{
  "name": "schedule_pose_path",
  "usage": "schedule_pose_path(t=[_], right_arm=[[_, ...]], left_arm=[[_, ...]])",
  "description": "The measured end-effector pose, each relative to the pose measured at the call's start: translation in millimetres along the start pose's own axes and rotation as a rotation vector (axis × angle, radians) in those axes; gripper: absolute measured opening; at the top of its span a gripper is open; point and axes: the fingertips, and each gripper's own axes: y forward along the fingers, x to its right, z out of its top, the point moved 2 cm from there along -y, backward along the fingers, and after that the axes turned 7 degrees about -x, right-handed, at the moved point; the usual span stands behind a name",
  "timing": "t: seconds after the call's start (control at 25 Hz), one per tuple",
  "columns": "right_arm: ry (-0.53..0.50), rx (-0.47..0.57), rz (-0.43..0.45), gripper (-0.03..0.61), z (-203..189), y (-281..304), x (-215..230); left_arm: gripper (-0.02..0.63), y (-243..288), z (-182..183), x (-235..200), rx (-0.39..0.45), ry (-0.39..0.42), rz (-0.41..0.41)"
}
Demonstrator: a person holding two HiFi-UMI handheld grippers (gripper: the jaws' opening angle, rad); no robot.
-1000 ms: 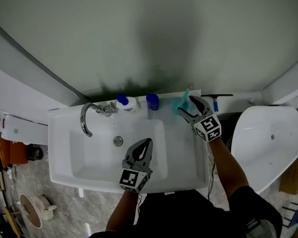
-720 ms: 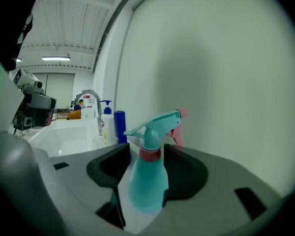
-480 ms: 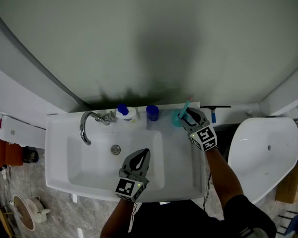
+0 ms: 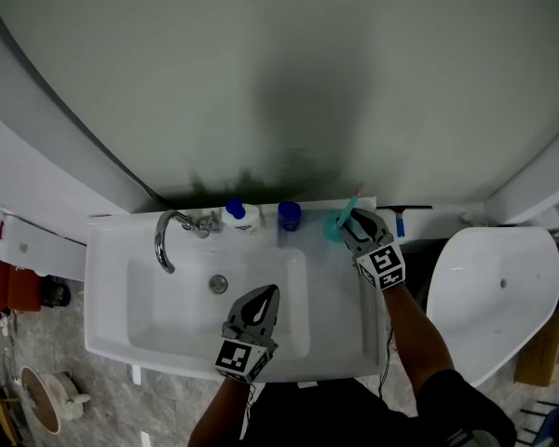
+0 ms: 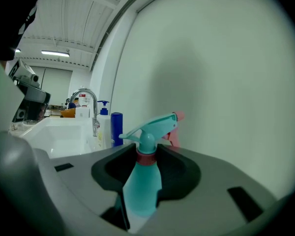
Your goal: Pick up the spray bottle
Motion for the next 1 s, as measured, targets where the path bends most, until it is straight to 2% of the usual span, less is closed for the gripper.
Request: schedule_pose_path(t=[0.2, 0.4, 0.76, 1.0], right_arm=[[0.031, 0.026, -0.049, 0.133, 6, -11, -2], [0.039, 0.059, -0.06, 0.133, 24, -29, -9], [-0.006, 0.109, -0.025, 0.133, 65, -73, -35], [-0.02, 0.149, -0.038, 0.133, 84, -102, -59]], left_arm=[[-0.005, -7, -1, 0, 0.005, -0.006, 0.008], [-0.005, -12, -1, 0, 0.015, -0.011, 0.007], [-0.005, -9, 12, 11, 0.072, 0.001, -0.03], [-0.005, -10, 23, 17, 0.11, 0.003, -0.044]])
